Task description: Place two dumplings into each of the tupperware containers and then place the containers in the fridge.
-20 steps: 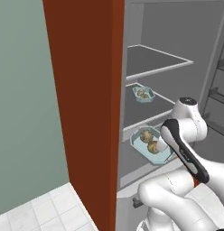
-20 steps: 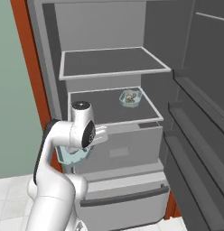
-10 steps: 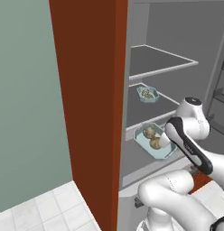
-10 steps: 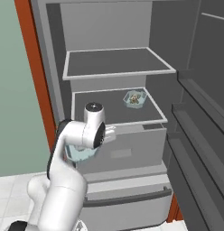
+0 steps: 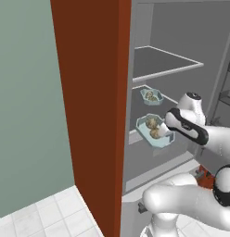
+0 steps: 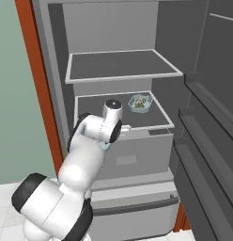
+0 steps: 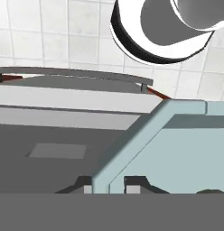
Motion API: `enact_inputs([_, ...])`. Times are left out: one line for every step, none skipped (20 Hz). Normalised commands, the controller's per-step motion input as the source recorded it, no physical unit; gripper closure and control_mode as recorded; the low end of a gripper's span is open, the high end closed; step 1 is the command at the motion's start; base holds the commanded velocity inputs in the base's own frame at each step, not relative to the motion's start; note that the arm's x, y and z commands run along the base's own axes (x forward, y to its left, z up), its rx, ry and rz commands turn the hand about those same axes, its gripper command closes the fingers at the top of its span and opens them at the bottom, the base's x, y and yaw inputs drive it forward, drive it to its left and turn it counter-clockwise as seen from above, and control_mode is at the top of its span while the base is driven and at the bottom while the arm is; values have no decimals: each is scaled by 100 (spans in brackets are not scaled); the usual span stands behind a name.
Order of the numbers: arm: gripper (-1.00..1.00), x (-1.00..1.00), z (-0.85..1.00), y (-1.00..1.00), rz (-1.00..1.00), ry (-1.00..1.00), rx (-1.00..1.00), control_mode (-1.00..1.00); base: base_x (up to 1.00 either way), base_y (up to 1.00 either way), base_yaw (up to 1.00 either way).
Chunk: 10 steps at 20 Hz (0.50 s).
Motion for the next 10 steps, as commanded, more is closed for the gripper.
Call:
enact_inputs([100, 99, 16, 0, -7, 24, 2, -100, 0, 0, 0])
enact_inputs([100, 94, 12, 0, -6, 20, 1, -100, 0, 0, 0])
enact_inputs([100, 83, 15, 0, -6, 12, 3, -100, 0, 0, 0])
enact_inputs([100, 59, 18, 0, -1, 6, 6, -100, 0, 0, 0])
enact_inputs([100, 47, 17, 0, 0, 4, 7, -100, 0, 0, 0])
enact_inputs([100, 36, 16, -4, 0, 1, 12, -100, 0, 0, 0])
enact_inputs([100, 24, 15, -11, 0, 0, 17, -100, 0, 0, 0])
enact_inputs([100, 21, 9, -11, 0, 0, 19, -100, 0, 0, 0])
enact_inputs([100, 18, 0, -4, 0, 0, 23, -100, 0, 0, 0])
enact_inputs([100, 21, 0, 0, 0, -7, 27, -100, 0, 0, 0])
